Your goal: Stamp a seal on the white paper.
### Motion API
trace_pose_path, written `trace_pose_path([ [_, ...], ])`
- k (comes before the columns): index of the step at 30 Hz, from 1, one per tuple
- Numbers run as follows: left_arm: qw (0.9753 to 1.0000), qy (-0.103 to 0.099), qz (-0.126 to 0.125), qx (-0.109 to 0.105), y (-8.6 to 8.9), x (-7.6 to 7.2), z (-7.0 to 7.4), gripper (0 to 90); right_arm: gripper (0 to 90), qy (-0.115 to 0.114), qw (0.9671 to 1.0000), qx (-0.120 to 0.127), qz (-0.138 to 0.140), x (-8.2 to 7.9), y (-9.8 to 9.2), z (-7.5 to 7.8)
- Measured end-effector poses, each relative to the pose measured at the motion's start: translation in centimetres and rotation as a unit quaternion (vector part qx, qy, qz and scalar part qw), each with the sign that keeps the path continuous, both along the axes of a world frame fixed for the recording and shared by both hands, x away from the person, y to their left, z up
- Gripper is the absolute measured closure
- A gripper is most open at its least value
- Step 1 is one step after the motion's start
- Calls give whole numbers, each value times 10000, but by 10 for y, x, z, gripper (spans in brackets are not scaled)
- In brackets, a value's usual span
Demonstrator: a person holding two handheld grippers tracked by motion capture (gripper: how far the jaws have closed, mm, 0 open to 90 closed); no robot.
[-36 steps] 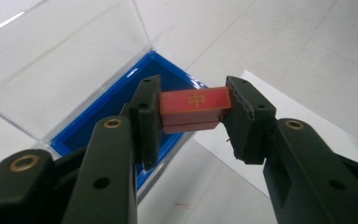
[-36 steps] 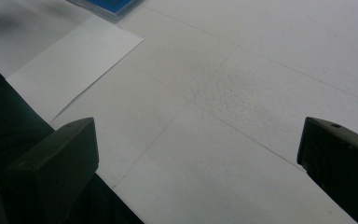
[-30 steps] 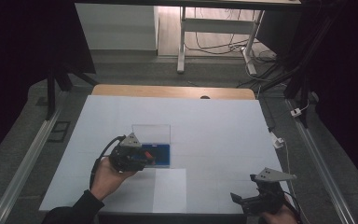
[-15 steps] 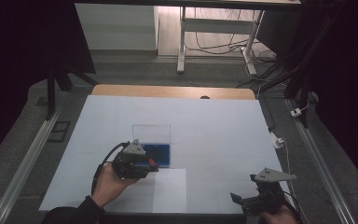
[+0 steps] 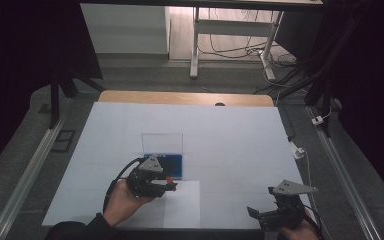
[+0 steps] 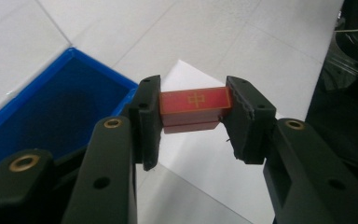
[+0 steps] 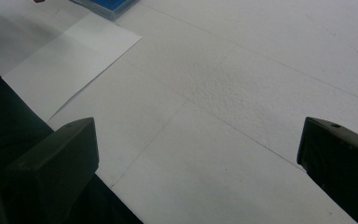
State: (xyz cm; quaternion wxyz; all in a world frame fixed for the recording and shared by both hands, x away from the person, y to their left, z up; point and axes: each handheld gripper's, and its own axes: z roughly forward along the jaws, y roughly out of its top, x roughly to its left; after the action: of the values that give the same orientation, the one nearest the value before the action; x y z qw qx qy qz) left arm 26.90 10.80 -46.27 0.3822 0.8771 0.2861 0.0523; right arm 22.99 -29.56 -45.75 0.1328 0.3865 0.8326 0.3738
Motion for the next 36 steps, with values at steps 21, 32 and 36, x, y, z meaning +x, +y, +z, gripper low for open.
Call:
trace_pose_path([
  [21, 9992, -1, -388, 120, -27, -1, -20, 580, 0, -7, 10000, -29, 18, 0, 1, 0],
  [32, 9980, 35, -513, 356, -36, 0, -34, 581, 0, -13, 10000, -33, 14, 0, 1, 0],
  [36, 9973, 0, -549, 494, -38, 1, -37, 581, 0, -17, 10000, -43, 18, 0, 1, 0],
])
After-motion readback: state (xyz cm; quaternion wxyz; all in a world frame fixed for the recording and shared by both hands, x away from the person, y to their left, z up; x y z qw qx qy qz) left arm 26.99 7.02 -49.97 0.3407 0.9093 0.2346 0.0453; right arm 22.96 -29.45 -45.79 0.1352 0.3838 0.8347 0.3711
